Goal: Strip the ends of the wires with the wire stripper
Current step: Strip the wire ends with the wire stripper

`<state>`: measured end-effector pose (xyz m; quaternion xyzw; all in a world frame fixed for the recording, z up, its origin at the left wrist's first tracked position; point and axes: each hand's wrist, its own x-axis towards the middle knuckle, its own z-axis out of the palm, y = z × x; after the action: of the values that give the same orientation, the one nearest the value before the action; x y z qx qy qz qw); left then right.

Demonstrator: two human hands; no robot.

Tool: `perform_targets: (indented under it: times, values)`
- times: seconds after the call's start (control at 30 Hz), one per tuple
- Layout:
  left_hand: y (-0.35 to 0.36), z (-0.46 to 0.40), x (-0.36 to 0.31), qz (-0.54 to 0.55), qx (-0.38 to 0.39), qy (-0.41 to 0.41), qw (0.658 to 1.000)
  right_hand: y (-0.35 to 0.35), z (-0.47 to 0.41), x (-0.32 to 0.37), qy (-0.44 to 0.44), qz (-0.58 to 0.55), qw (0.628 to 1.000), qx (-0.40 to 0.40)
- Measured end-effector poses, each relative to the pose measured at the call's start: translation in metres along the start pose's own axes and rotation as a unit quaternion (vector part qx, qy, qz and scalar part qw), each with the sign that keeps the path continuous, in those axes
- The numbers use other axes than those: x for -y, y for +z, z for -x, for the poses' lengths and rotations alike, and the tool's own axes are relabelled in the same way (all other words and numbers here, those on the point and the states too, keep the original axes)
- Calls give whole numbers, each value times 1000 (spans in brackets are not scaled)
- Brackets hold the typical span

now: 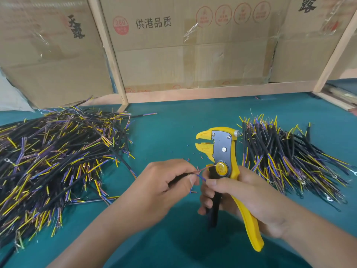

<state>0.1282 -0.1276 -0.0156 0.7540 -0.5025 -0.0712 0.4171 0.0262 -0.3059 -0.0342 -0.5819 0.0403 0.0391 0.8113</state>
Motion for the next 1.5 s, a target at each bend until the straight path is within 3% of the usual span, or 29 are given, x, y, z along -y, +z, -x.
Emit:
perform_targets:
  times: [0.4, 0.63, 0.83, 1.1, 1.3, 1.5]
  values:
    - [-5, 0, 6, 96, -23, -6, 995, -1, -1, 8, -41, -21, 999, 1]
    - [-7, -4, 14, 90, -111, 0, 990, -1, 1, 9, 56, -100, 993, 28]
    - [-9, -4, 18, 90, -142, 1, 986, 8, -1, 8, 105, -124, 987, -17]
    - [-15, -5, 16, 92, -161, 10, 983, 0, 2, 5, 112, -104, 980, 130]
    - [-14, -5, 12, 93, -145, 18, 985, 6, -1, 1, 108, -119, 981, 107]
    - [-13, -5, 11, 100, -133, 18, 986, 5, -2, 1, 106, -130, 975, 149]
